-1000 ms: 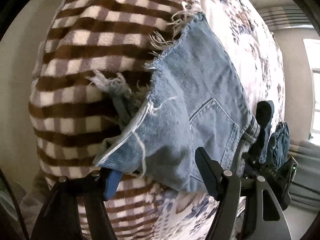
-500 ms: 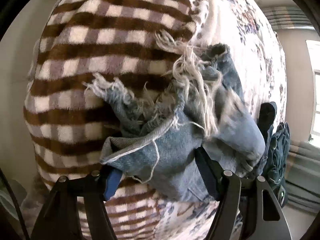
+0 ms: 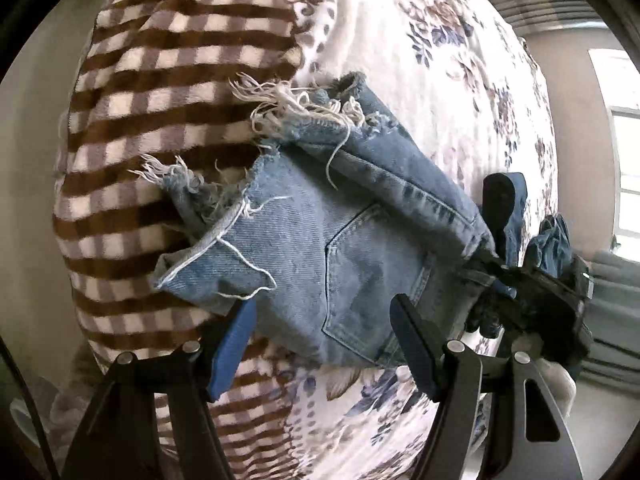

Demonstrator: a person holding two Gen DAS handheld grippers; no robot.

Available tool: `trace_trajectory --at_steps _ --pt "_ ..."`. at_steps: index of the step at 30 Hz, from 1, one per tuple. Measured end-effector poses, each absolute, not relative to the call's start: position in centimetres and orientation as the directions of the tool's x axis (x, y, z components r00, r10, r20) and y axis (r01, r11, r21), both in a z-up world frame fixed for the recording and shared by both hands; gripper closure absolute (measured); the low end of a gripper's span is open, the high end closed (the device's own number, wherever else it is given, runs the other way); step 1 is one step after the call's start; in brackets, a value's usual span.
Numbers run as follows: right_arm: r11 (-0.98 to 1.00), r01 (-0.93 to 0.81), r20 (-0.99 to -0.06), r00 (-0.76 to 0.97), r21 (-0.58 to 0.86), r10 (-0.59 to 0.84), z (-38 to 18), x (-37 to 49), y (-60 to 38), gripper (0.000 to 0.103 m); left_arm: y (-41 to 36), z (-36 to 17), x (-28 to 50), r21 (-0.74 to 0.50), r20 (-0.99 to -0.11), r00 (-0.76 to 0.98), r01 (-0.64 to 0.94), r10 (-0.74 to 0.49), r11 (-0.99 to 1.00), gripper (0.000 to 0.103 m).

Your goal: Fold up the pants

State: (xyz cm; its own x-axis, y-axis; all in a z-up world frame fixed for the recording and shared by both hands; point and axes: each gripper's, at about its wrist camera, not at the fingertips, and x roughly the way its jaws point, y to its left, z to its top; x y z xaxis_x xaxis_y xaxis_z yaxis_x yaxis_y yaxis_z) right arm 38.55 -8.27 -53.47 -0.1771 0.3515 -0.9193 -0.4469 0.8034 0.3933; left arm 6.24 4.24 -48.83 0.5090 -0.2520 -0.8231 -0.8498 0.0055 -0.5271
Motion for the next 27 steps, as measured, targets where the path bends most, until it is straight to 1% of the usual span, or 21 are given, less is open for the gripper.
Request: trace_trajectory --at_steps 1,2,3,4,5,6,7,10,11,12,14,15,16,18,19,21,23,24,26,27 --pt "0.825 -0.436 -0.932 -0.119 0.36 0.344 -53.0 38.8 -8.4 0.09 4.4 -48.7 6.1 -0.532 -0.821 0.516 -0.847 -0.246 0.0 0.035" --pt "0.85 -0.391 -0.935 -0.113 0.354 0.338 -53.4 39.3 -9.0 0.09 4.6 -48.5 6.0 -0.527 -0.826 0.513 -0.85 -0.233 0.001 0.035" --pt "0.872 -0.327 -0.931 -0.146 0.364 0.334 -54.6 39.9 -9.7 0.09 4.8 -48.5 5.9 -0.528 -0.827 0.515 -0.849 -0.226 -0.001 0.035" --pt "0.886 -0.26 -0.919 -0.193 0.385 0.343 -56.0 40.3 -10.2 0.087 5.1 -48.5 5.9 -0.531 -0.825 0.519 -0.847 -0.224 -0.009 0.035" --pt "0.888 -0.235 -0.912 -0.217 0.394 0.347 -56.5 40.5 -10.4 0.085 5.3 -48.7 5.9 -0.531 -0.825 0.521 -0.847 -0.22 -0.016 0.035" --pt "0.887 -0.251 -0.914 -0.235 0.387 0.332 -56.8 40.4 -10.4 0.069 5.4 -48.8 6.0 -0.529 -0.825 0.52 -0.848 -0.22 -0.019 0.035" --pt "0.885 -0.28 -0.92 -0.237 0.373 0.312 -56.7 40.2 -10.2 0.05 5.5 -48.9 5.9 -0.529 -0.825 0.52 -0.848 -0.223 -0.022 0.035" --pt "0.851 -0.337 -0.915 -0.176 0.402 0.363 -54.0 38.5 -12.1 0.043 5.4 -49.2 5.5 -0.525 -0.826 0.516 -0.851 -0.226 -0.025 0.035" --pt "0.85 -0.339 -0.916 -0.158 0.402 0.37 -53.4 37.8 -13.2 0.04 5.1 -49.4 5.1 -0.527 -0.822 0.521 -0.849 -0.23 -0.037 0.035" --pt "0.854 -0.329 -0.916 -0.142 0.402 0.376 -52.9 36.8 -14.4 0.033 4.9 -49.5 4.9 -0.526 -0.822 0.52 -0.849 -0.233 -0.043 0.035" --pt "0.872 -0.297 -0.921 -0.123 0.389 0.369 -52.5 34.7 -17.4 0.032 4.0 -50.3 4.4 -0.521 -0.817 0.519 -0.851 -0.251 -0.066 0.035" --pt "0.894 -0.289 -0.939 -0.101 0.343 0.328 -52.1 33.7 -18.7 0.032 3.6 -50.7 4.3 -0.516 -0.815 0.517 -0.853 -0.261 -0.077 0.035" --pt "0.893 -0.299 -0.942 -0.081 0.336 0.327 -51.3 32.7 -19.5 0.032 3.2 -51.3 4.1 -0.511 -0.811 0.515 -0.855 -0.277 -0.091 0.035" --pt "0.858 -0.359 -0.929 -0.12 0.368 0.349 -50.6 31.2 -18.3 0.032 2.6 -52.0 3.9 -0.502 -0.811 0.507 -0.859 -0.291 -0.098 0.035" --pt "0.829 -0.399 -0.92 -0.171 0.392 0.352 -50.3 30.6 -16.6 0.032 2.5 -52.1 3.9 -0.495 -0.815 0.501 -0.863 -0.291 -0.098 0.035" --pt "0.744 -0.433 -0.86 -0.297 0.509 0.416 -51.0 29.7 -11.9 0.032 2.6 -52.1 3.9 -0.501 -0.809 0.51 -0.858 -0.292 -0.11 0.035" --pt "0.695 -0.459 -0.83 -0.379 0.553 0.41 -52.5 29.4 -7.3 0.032 3.1 -51.8 4.2 -0.509 -0.809 0.519 -0.854 -0.277 -0.113 0.035" --pt "0.669 -0.493 -0.827 -0.413 0.556 0.382 -53.7 29.1 -4.0 0.032 3.4 -51.7 4.4 -0.515 -0.806 0.525 -0.85 -0.274 -0.114 0.035" --pt "0.654 -0.553 -0.846 -0.446 0.516 0.291 -56.0 28.9 0.4 0.039 4.0 -51.8 4.6 -0.512 -0.813 0.52 -0.853 -0.261 -0.105 0.035" --pt "0.651 -0.554 -0.84 -0.471 0.52 0.27 -57.2 28.7 2.5 0.047 4.2 -52.0 4.7 -0.51 -0.815 0.517 -0.855 -0.262 -0.1 0.035"
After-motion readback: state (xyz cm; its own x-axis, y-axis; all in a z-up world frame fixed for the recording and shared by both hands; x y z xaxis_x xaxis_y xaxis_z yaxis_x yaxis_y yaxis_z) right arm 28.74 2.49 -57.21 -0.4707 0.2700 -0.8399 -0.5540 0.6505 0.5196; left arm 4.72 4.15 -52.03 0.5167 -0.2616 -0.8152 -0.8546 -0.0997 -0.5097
